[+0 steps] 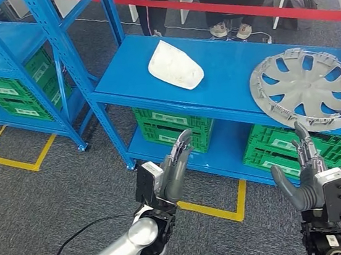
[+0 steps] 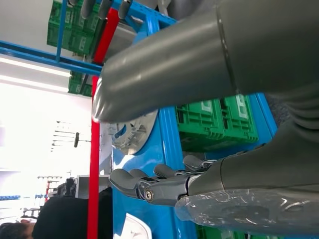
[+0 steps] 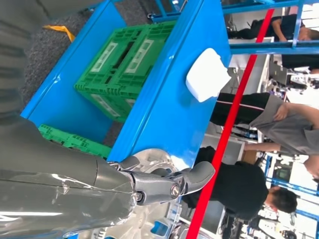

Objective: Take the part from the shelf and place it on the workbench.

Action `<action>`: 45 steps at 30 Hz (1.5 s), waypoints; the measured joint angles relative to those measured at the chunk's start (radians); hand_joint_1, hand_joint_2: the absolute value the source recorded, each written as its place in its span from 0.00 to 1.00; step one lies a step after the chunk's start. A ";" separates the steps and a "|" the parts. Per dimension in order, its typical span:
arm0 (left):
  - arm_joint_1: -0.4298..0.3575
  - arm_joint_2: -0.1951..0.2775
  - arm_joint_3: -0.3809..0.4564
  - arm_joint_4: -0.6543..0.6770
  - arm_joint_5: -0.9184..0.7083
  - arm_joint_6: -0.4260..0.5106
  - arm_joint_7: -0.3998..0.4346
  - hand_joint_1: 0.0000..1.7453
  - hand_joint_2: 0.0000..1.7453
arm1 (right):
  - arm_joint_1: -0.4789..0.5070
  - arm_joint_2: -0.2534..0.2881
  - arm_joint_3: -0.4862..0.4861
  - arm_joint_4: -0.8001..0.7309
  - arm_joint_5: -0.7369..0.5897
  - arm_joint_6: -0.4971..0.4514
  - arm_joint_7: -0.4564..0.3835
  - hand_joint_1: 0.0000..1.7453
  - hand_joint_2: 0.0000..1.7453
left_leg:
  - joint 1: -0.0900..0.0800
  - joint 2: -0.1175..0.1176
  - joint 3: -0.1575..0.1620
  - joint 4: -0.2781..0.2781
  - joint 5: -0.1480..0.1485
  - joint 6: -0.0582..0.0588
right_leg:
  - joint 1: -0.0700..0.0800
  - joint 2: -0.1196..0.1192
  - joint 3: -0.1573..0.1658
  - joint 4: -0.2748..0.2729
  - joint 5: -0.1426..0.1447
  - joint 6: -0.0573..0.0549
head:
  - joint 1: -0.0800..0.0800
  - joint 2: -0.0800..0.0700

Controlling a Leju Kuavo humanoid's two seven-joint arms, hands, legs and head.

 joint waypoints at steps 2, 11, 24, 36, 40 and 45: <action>-0.001 0.000 0.000 0.000 0.003 -0.006 0.000 0.00 0.00 | 0.000 0.000 -0.001 0.000 0.006 0.004 0.001 0.00 0.00 | 0.000 0.000 0.000 0.000 0.000 0.000 | 0.000 0.000 0.000 0.000 0.000 0.000 | 0.000 0.000; -0.010 0.001 0.000 0.000 -0.002 -0.028 -0.010 0.00 0.00 | 0.005 0.000 -0.009 -0.007 0.016 0.021 -0.001 0.00 0.00 | -0.004 0.000 -0.001 0.005 -0.003 0.004 | -0.002 0.000 0.000 -0.001 0.001 0.002 | 0.000 0.000; -0.020 0.002 -0.001 -0.002 0.006 -0.040 -0.022 0.00 0.00 | 0.014 0.000 -0.017 -0.011 0.009 0.026 -0.006 0.00 0.00 | 0.015 0.008 0.045 -0.025 -0.017 0.016 | -0.032 -0.011 -0.154 0.270 -0.071 0.048 | 0.006 0.000; -0.029 0.003 -0.003 0.000 0.017 -0.050 -0.039 0.00 0.00 | 0.015 0.000 -0.024 -0.012 0.005 0.032 -0.013 0.00 0.00 | 0.024 0.006 -0.090 0.252 -0.147 -0.042 | -0.027 -0.006 -0.043 0.048 -0.007 0.009 | -0.019 0.000; -0.027 0.005 -0.003 0.000 0.019 -0.050 -0.039 0.00 0.00 | 0.016 0.000 -0.024 -0.012 0.005 0.032 -0.013 0.00 0.00 | 0.007 0.005 -0.167 0.287 -0.079 -0.010 | -0.008 -0.002 -0.023 0.048 -0.023 -0.006 | -0.029 0.000; -0.033 0.005 -0.003 0.000 0.023 -0.054 -0.045 0.00 0.00 | 0.014 0.000 -0.024 -0.011 0.004 0.032 -0.015 0.00 0.00 | -0.026 0.004 -0.069 0.046 0.025 0.026 | -0.005 0.002 -0.002 0.039 -0.042 0.002 | -0.025 0.000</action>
